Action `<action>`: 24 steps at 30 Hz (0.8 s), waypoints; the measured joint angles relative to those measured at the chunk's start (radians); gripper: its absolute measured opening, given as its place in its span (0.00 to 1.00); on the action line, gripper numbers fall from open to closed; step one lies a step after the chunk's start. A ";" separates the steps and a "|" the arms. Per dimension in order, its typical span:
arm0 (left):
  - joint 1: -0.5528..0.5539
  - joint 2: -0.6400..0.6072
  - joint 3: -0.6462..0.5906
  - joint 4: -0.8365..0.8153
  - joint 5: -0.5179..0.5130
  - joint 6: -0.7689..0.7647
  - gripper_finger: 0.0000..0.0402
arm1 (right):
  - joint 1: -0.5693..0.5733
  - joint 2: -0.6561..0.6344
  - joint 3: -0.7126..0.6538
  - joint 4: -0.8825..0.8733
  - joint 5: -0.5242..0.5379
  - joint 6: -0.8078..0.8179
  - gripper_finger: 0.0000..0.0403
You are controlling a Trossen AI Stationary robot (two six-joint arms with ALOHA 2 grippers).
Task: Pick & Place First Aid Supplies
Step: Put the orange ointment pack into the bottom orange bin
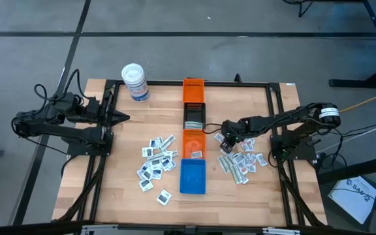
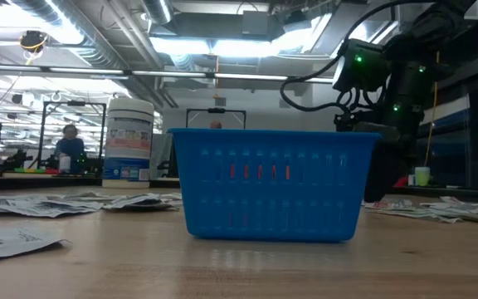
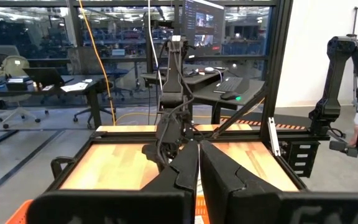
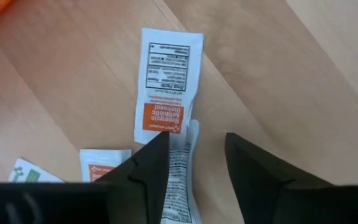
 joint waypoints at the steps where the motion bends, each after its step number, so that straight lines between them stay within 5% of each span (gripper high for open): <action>1: 0.000 0.000 0.000 0.000 0.000 0.000 0.03 | 0.000 0.000 0.000 0.005 -0.004 0.000 0.38; 24: 0.000 0.000 0.000 0.000 0.000 0.000 0.03 | 0.000 -0.034 0.000 0.001 -0.003 -0.004 0.29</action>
